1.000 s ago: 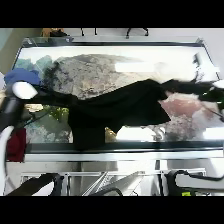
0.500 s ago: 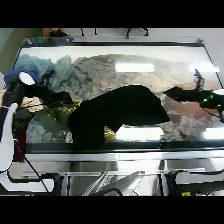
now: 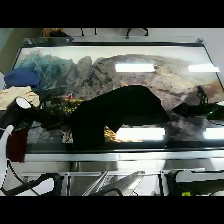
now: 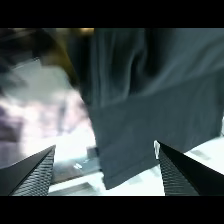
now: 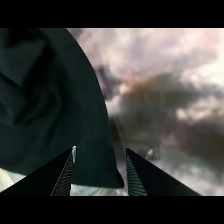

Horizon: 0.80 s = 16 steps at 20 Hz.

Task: Fold the shirts.

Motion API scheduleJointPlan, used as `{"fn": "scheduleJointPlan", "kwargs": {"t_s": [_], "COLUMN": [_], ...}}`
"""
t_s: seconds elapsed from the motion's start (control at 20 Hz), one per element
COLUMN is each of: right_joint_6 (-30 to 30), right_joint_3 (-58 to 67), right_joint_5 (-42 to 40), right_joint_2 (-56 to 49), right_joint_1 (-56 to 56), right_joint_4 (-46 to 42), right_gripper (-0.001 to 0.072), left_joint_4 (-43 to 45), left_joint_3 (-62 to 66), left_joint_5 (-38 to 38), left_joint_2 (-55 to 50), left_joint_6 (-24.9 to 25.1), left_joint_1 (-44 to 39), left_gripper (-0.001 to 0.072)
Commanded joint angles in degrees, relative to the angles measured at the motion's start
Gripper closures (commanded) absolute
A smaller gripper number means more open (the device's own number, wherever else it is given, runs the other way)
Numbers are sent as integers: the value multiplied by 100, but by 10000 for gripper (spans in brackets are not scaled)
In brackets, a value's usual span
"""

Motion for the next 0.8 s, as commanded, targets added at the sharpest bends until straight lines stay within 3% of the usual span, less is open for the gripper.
{"fn": "scheduleJointPlan", "kwargs": {"t_s": [0.0,0.35,0.45,0.55,0.6,0.65,0.7,0.75], "right_joint_6": [28,26,24,24,22,13,2,4], "right_joint_3": [-66,-63,-61,-57,-50,-33,11,83], "right_joint_5": [136,116,118,138,142,166,223,328], "right_joint_2": [-308,-769,-769,-765,-745,-717,-673,-616], "right_joint_1": [33,658,876,1051,1091,1091,1082,1060], "right_joint_4": [-59,-61,-59,24,109,225,352,468], "right_gripper": [347,347,348,350,386,557,620,628], "left_joint_4": [-584,-748,-750,-758,-848,-1001,-1163,-1283], "left_joint_3": [-1073,-1211,-1198,-1123,-1023,-870,-678,-400], "left_joint_5": [833,1519,1561,1550,1519,1460,1373,1233], "left_joint_2": [85,-330,-330,-330,-330,-330,-330,-330], "left_joint_6": [275,319,315,315,330,354,415,426], "left_joint_1": [-212,-839,-909,-949,-981,-977,-977,-981], "left_gripper": [14,34,347,598,616,696,694,694]}}
